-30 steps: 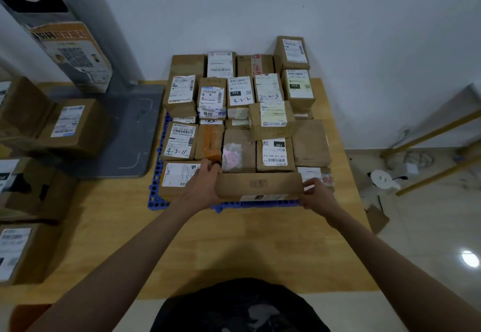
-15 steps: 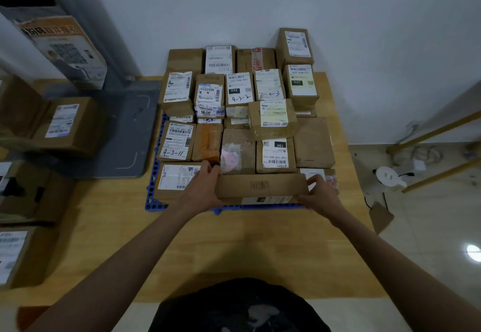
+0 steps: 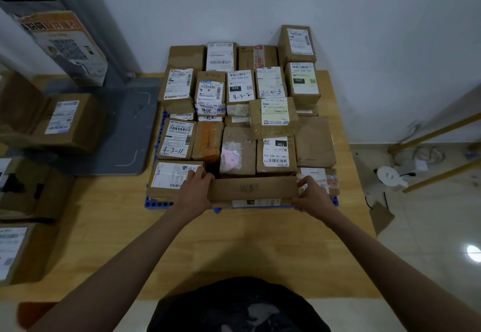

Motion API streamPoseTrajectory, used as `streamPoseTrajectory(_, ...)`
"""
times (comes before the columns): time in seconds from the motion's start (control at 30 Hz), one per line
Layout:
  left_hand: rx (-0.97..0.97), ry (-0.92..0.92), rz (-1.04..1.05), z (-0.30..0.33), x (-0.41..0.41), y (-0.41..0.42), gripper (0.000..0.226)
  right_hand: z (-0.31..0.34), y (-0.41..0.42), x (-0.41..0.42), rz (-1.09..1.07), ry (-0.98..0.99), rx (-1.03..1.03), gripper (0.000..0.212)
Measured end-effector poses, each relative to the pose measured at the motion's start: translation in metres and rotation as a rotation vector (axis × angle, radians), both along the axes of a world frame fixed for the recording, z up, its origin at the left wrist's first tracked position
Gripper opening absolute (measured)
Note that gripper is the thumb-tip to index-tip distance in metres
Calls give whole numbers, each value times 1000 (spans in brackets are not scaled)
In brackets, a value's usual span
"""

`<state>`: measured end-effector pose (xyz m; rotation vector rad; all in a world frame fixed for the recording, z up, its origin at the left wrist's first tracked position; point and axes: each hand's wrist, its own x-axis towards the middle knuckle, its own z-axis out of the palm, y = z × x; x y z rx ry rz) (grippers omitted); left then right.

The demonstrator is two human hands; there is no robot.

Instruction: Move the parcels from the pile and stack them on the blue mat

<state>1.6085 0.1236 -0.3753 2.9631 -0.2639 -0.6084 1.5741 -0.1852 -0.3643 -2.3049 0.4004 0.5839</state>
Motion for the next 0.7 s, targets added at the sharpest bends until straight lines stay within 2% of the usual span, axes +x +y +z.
streamPoseTrajectory(0.17, 54, -55, -16, -14, 6, -1, 70, -9, 8, 3, 16, -1, -32, 42)
streamPoseTrajectory(0.3, 40, -99, -44, -20, 15, -15, 52, -15, 17, 8, 43, -15, -80, 36)
streamPoseTrajectory(0.4, 53, -76, -89, -24, 18, -25, 49, -21, 23, 10, 46, -34, -104, 38)
streamPoseTrajectory(0.6, 10, -64, -92, -29, 15, -28, 63, -31, 28, 12, 56, -76, -143, 54)
streamPoseTrajectory(0.7, -48, -82, -44, -30, 12, -29, 63, -34, 24, 13, 23, -81, -139, 51)
